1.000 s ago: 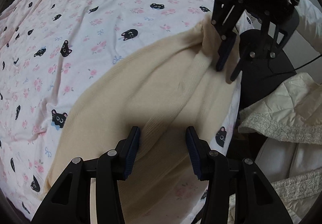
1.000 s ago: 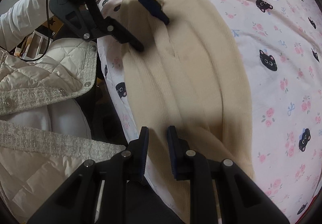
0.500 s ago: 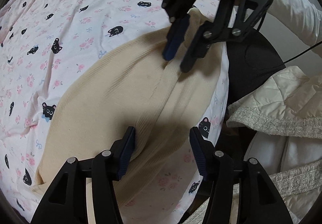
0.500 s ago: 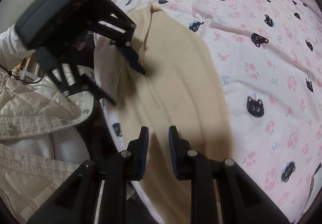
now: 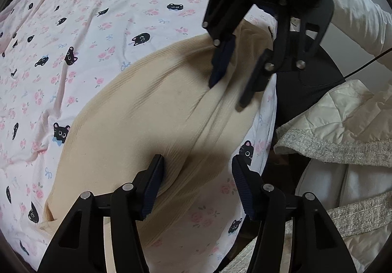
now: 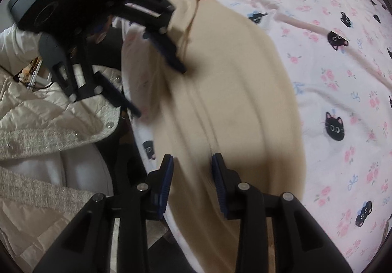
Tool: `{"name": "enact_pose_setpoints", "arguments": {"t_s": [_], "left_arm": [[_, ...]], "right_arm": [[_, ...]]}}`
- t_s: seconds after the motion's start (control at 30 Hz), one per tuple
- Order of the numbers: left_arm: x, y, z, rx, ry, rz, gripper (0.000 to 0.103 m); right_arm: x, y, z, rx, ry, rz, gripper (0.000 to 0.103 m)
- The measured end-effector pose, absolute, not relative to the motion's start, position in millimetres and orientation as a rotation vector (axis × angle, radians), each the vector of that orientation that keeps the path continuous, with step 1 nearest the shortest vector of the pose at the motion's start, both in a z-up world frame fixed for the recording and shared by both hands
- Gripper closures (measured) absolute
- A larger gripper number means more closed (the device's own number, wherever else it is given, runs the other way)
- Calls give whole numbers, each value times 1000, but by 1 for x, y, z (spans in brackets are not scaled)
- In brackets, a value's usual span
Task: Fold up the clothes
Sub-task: 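Close the right tool on the beige garment while the left tool grasps beside it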
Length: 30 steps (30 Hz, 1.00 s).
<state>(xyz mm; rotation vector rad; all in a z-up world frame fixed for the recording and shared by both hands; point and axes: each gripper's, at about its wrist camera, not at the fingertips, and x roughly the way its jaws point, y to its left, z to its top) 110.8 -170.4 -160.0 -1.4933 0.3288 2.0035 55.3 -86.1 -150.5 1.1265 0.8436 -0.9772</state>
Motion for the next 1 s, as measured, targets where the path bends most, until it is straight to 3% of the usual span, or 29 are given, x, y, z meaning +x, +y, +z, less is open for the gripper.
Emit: {"name": "enact_pose_setpoints", "arguments": {"t_s": [0.4, 0.63, 0.93, 1.0], "left_arm": [[108, -174, -154, -1487, 332, 2023, 51], [105, -167, -144, -1446, 346, 2014, 51], [89, -154, -144, -1443, 400, 1930, 52], [84, -152, -145, -1451, 393, 1897, 57]], "right_arm": [[60, -82, -144, 1140, 827, -961, 71], [62, -85, -151, 1162, 825, -939, 99], [59, -82, -141, 1144, 788, -963, 100], [59, -82, -136, 1127, 776, -977, 100]]}}
